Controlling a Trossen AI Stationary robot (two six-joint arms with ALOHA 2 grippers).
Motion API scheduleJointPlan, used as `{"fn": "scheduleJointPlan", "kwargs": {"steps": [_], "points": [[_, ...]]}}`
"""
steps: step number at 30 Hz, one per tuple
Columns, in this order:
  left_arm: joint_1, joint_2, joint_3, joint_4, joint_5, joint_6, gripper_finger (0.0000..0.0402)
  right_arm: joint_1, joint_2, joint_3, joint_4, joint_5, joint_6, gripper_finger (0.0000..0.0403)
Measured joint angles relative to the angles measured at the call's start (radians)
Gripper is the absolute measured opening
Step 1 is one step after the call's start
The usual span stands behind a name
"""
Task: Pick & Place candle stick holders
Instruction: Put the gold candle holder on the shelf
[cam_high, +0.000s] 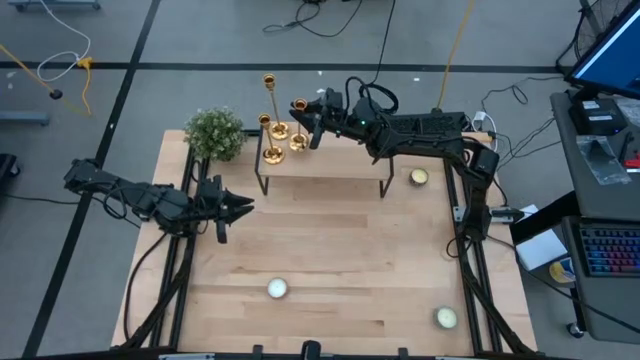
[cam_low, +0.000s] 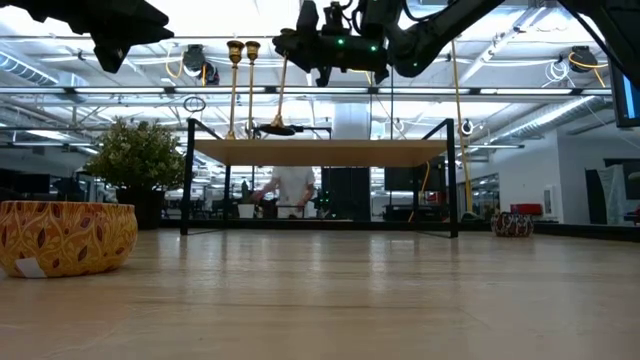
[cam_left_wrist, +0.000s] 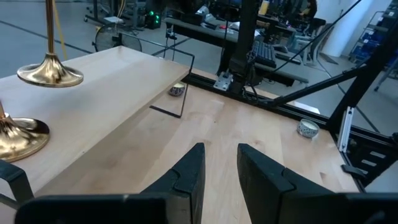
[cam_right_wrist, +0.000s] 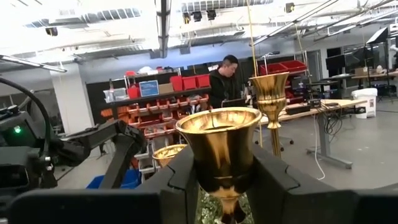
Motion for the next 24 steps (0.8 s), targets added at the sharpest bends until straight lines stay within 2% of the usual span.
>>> {"fn": "scheduleJointPlan", "kwargs": {"steps": [24], "points": [[0.000, 0.000, 0.000, 0.003, -0.001, -0.004, 0.0093, 0.020, 0.000, -0.001, -0.080, 0.002, -0.104, 0.0091]]}}
